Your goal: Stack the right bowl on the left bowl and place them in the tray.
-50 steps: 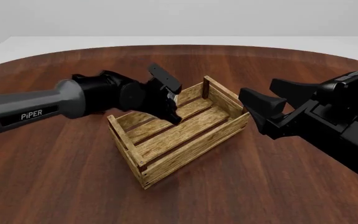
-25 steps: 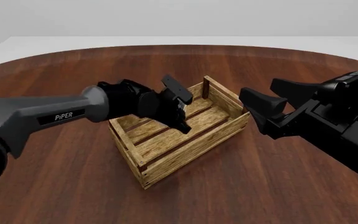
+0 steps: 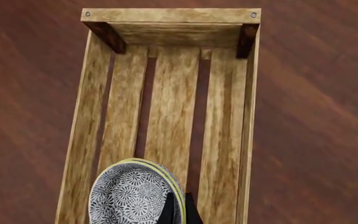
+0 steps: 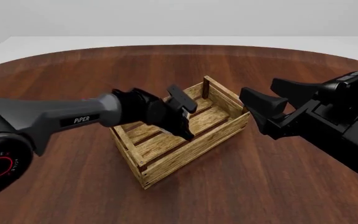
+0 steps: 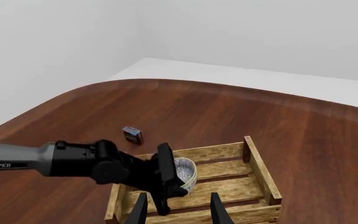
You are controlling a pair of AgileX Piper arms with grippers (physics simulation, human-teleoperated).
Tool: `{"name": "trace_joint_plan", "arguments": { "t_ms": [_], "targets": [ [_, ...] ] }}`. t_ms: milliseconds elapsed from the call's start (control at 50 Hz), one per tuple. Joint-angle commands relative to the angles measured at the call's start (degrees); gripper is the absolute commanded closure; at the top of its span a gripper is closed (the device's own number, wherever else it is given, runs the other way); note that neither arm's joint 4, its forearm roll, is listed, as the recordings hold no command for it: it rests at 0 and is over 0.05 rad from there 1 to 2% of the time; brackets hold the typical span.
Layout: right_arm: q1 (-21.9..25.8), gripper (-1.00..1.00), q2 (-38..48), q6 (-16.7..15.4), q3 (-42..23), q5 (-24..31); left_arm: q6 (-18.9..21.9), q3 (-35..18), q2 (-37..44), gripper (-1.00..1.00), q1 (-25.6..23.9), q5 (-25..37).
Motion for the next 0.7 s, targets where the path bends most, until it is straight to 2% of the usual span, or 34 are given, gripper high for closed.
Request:
{"name": "trace_joint_plan", "arguments": {
  "t_ms": [20, 480, 500, 700],
  "targets": [
    [0.1, -1.00, 0.0, -0.1, 0.0, 0.1, -0.3, 1.5, -0.3, 1.00, -1.3, -3.2],
    [0.2, -1.00, 0.0, -0.2, 0.1, 0.1, -0.1, 1.8, 0.4, 1.00, -1.4, -3.4],
    [0.2, -1.00, 0.0, -0.2, 0.1, 0.1, 0.0, 1.8, 0.2, -1.00, -1.4, -3.3],
    [0.2, -1.00, 0.1, -0.2, 0.1, 0.0, 0.1, 1.9, -0.5, -1.00, -1.3, -3.0]
  ]
}}
